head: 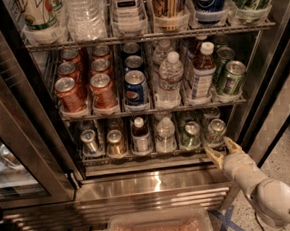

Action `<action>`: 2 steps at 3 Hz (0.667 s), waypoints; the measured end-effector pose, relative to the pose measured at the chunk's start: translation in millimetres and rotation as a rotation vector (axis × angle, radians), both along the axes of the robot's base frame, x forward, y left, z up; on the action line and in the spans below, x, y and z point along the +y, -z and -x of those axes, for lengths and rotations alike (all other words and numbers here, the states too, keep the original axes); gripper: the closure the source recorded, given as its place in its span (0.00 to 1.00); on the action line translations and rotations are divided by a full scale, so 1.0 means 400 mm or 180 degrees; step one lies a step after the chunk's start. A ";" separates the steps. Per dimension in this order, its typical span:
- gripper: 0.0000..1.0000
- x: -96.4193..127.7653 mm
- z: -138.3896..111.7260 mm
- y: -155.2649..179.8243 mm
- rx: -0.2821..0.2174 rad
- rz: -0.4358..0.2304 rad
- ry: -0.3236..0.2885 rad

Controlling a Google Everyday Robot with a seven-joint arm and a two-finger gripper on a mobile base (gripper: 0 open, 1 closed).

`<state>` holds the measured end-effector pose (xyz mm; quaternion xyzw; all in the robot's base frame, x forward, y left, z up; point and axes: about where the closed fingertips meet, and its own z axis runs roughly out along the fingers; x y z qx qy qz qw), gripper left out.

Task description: Pick 7up can from bottom shelf of fridge

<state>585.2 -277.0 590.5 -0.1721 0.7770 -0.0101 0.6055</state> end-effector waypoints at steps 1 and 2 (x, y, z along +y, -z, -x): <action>0.32 -0.009 -0.017 -0.006 -0.0134 -0.0069 0.0099; 0.30 -0.026 -0.041 -0.004 -0.0204 -0.0060 0.0190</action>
Offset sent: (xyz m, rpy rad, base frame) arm 0.0258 -0.0212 0.0001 0.0144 -0.0896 -0.0985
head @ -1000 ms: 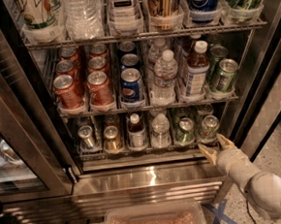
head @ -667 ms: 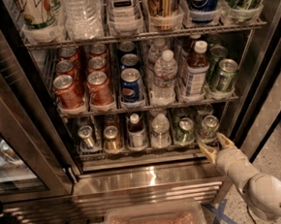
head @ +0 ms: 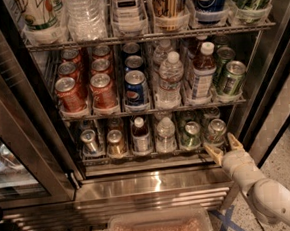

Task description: Pick 7up can from bottom shelf of fridge

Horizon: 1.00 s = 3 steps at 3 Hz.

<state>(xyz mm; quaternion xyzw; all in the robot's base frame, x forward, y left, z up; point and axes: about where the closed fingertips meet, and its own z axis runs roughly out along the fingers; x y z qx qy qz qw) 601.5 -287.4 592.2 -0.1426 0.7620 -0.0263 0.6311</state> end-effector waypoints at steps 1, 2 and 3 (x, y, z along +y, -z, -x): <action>0.30 -0.015 -0.021 -0.002 -0.0048 0.0005 0.0061; 0.30 -0.018 -0.041 -0.006 -0.0102 -0.0029 0.0094; 0.31 -0.019 -0.062 -0.014 -0.0159 -0.0091 0.0113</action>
Offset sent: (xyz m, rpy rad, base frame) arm 0.0243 -0.0117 0.0028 0.0196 -0.0500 -0.0471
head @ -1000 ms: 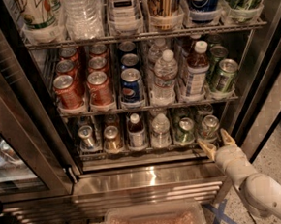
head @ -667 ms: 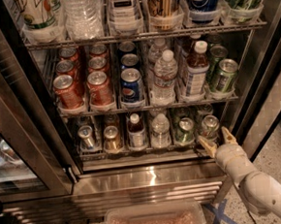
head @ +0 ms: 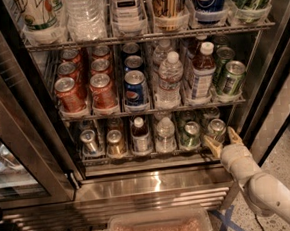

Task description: Pick 7up can from bottom shelf of fridge

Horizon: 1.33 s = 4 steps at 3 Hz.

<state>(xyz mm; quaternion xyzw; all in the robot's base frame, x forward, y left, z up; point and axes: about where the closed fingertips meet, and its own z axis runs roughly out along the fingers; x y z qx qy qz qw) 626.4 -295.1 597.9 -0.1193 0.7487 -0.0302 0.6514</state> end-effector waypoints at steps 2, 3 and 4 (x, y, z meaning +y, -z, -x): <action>0.30 0.006 -0.036 0.007 -0.0021 -0.0107 0.0009; 0.30 0.008 -0.045 0.013 -0.0014 -0.0135 0.0012; 0.49 0.008 -0.050 0.016 -0.0016 -0.0154 0.0010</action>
Offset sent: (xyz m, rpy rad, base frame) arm 0.0212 0.0001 -0.0045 0.0491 -0.0102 -0.0106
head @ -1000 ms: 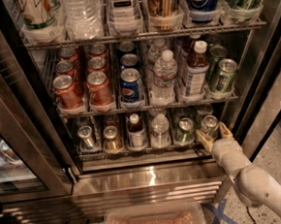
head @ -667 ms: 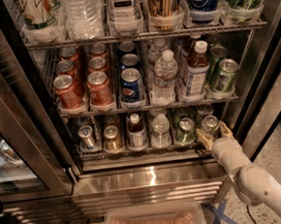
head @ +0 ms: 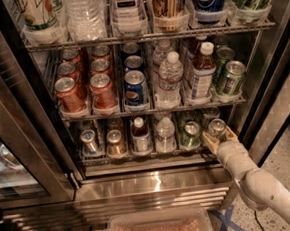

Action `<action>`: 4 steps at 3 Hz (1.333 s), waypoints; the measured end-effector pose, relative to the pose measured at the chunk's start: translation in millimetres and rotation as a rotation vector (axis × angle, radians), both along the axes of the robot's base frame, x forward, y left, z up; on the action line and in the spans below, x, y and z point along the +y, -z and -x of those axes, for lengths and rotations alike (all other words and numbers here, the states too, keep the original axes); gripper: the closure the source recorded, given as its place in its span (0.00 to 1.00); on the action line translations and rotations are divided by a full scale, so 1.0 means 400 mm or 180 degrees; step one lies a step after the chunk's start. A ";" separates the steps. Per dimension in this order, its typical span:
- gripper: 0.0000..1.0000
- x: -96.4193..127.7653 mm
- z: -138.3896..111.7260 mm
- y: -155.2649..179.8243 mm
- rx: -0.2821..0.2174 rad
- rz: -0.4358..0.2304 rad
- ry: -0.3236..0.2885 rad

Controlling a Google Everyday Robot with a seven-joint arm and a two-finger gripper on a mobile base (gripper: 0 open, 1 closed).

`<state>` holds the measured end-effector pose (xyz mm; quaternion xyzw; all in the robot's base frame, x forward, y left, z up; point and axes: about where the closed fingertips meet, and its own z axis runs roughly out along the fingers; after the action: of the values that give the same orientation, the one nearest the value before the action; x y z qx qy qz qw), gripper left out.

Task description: Pick 7up can from bottom shelf of fridge

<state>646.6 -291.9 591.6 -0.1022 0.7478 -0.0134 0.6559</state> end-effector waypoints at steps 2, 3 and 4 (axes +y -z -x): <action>0.96 0.000 0.000 0.000 0.0000 0.0000 0.0000; 1.00 0.000 0.000 0.000 0.0000 -0.0002 -0.0001; 1.00 0.003 0.003 -0.017 0.0004 -0.0066 -0.0023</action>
Offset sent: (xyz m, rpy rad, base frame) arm 0.0000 0.0000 0.0000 0.0000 0.0000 0.0000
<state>645.6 -290.9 598.2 -0.0980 0.7479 -0.0032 0.6565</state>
